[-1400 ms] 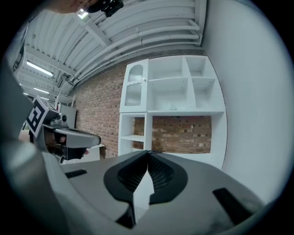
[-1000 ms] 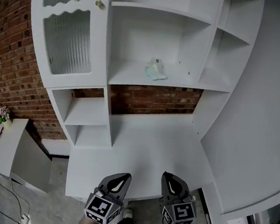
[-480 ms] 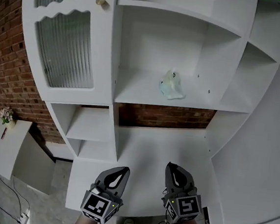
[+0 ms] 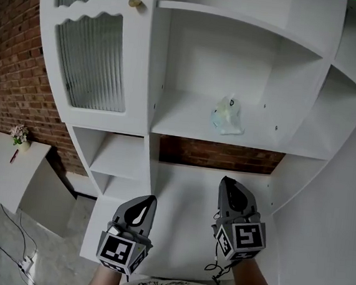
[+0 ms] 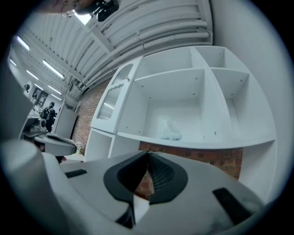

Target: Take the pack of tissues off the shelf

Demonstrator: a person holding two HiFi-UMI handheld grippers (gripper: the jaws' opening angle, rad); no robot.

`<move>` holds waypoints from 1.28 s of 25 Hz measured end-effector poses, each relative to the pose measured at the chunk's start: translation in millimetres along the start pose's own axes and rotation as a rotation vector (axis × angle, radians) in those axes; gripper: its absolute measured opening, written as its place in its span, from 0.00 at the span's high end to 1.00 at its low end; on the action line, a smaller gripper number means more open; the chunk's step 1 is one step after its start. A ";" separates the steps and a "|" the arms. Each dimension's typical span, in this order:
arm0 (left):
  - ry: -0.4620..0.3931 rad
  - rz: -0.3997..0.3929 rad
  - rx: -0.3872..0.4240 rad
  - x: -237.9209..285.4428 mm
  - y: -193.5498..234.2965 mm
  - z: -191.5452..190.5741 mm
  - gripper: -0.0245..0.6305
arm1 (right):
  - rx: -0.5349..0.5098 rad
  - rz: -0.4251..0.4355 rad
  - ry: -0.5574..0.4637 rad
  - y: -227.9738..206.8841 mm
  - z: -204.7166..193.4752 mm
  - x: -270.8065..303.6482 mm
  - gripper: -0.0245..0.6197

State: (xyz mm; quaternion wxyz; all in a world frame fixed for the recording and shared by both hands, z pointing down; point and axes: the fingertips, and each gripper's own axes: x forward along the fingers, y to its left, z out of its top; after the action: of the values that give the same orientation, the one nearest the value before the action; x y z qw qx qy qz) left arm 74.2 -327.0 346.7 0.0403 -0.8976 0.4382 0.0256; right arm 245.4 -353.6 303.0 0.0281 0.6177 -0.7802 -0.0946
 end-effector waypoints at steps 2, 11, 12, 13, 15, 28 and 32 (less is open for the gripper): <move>0.004 0.006 0.007 6.5 -2.2 3.3 0.94 | -0.052 0.000 -0.011 -12.7 18.6 15.3 0.92; 0.003 0.005 0.036 24.7 -7.4 1.8 0.94 | -0.138 0.037 0.039 -54.4 85.4 114.2 0.46; 0.003 0.008 0.037 24.9 -7.1 2.4 0.94 | -0.136 0.039 0.055 -55.9 86.2 123.8 0.44; 0.002 0.011 0.037 25.0 -6.2 2.6 0.94 | -0.135 0.041 0.075 -56.8 85.1 132.7 0.44; 0.003 0.022 0.035 24.9 -2.5 2.4 0.94 | -0.128 0.040 0.115 -58.1 79.5 148.2 0.44; 0.047 0.042 0.024 24.9 10.9 -10.0 0.94 | -0.165 0.015 0.260 -69.2 52.4 167.8 0.70; 0.059 0.031 0.026 23.8 5.0 -13.1 0.94 | -0.199 -0.013 0.243 -72.6 55.1 162.3 0.87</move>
State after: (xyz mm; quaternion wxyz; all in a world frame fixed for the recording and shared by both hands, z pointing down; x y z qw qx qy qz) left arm 85.0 -349.9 357.6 0.0386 -0.8904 0.4535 -0.0060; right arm 267.9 -520.6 223.9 0.1828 0.6238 -0.7538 -0.0961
